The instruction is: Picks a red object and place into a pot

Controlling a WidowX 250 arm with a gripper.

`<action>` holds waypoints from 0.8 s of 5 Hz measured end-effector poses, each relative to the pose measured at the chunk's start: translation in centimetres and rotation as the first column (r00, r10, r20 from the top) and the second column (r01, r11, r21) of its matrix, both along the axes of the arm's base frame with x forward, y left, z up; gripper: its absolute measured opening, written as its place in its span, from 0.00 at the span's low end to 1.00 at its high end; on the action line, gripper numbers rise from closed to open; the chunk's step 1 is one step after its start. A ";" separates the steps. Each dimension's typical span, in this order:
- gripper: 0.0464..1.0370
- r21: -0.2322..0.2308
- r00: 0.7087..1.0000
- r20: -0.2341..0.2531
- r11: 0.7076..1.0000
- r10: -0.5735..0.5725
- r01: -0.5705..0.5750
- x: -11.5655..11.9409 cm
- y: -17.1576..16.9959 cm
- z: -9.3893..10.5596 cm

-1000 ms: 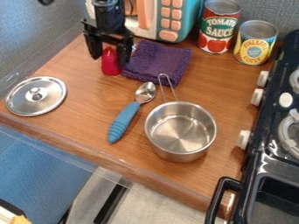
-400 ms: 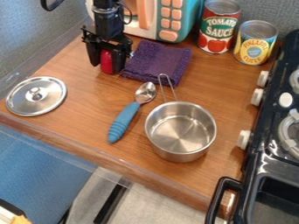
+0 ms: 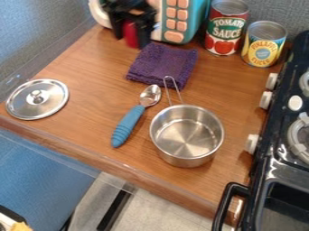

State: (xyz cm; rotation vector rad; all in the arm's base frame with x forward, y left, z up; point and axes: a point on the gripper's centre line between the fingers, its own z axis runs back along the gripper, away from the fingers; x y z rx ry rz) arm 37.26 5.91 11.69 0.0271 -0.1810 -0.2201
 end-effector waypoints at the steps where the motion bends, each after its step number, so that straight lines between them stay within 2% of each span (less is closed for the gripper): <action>1: 0.71 0.010 0.975 -0.006 0.975 -0.221 0.221 -1.0 -4.9 -0.2; 2: 0.71 0.031 0.926 -0.032 0.926 -0.376 0.377 -3.2 -9.8 -1.3; 3: 0.71 0.041 0.892 -0.085 0.893 -0.445 0.449 -5.4 -12.7 -3.0; 4: 0.71 0.027 0.863 -0.127 0.869 -0.488 0.495 -7.5 -13.4 -4.4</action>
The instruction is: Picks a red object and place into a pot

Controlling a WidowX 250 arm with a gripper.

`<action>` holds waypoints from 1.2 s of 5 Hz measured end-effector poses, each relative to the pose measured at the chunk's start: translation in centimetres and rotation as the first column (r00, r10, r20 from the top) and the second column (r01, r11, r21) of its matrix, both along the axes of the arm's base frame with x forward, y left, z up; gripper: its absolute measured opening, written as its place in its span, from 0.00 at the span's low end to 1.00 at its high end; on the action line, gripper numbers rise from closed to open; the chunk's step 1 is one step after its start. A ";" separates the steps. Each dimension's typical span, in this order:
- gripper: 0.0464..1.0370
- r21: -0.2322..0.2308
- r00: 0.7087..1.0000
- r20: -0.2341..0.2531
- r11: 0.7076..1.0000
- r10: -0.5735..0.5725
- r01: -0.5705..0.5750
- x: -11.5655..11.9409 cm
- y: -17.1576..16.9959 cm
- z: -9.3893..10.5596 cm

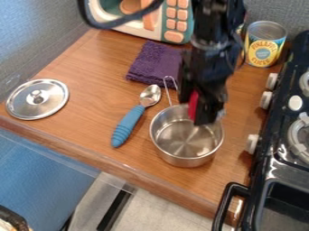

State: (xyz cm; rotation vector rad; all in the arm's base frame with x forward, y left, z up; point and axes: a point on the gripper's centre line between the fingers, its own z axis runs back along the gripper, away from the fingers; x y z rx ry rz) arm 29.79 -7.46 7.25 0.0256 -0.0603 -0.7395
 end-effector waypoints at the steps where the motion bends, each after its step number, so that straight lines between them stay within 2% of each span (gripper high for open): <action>1: 0.71 0.022 1.000 -0.021 1.000 -0.015 0.015 -1.0 -0.1 -0.9; 2: 0.71 0.049 0.999 -0.024 0.998 0.030 -0.029 -1.1 0.9 -1.9; 3: 0.79 0.072 0.997 -0.027 0.995 0.075 -0.073 -1.0 2.0 -2.3; 4: 0.98 0.073 0.996 -0.022 0.994 0.084 -0.082 -0.9 2.0 -2.4; 5: 0.97 0.074 0.994 -0.010 0.992 0.107 -0.106 -1.3 2.2 -2.0; 6: 0.97 0.019 0.981 0.074 0.983 0.180 -0.182 -1.5 3.1 1.6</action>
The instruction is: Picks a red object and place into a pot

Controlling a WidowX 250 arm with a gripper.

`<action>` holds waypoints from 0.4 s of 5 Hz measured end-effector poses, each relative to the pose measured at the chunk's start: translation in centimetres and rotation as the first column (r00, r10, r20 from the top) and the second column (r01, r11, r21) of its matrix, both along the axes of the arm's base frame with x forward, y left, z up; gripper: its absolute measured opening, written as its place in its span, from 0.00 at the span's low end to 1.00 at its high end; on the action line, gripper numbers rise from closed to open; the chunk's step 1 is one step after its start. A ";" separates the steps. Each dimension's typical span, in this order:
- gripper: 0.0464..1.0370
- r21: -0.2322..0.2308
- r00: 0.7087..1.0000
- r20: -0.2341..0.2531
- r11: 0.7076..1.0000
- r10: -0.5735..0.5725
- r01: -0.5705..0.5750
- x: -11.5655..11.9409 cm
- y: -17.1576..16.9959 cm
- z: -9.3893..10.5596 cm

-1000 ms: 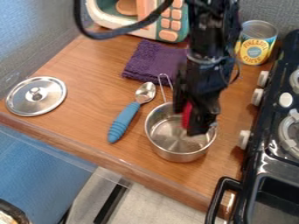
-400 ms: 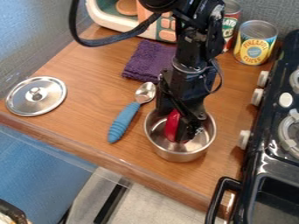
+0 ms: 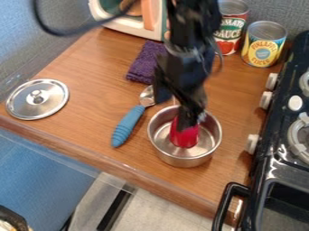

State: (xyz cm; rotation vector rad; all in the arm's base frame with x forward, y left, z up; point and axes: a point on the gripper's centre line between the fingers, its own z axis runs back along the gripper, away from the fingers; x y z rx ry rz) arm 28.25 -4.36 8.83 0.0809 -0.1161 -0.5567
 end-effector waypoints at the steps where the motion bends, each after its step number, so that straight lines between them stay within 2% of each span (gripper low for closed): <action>1: 0.97 -0.013 0.981 0.096 0.986 0.168 -0.168 -0.4 1.8 3.7; 2: 0.96 -0.007 0.965 0.067 0.967 0.255 -0.255 -0.7 3.6 3.4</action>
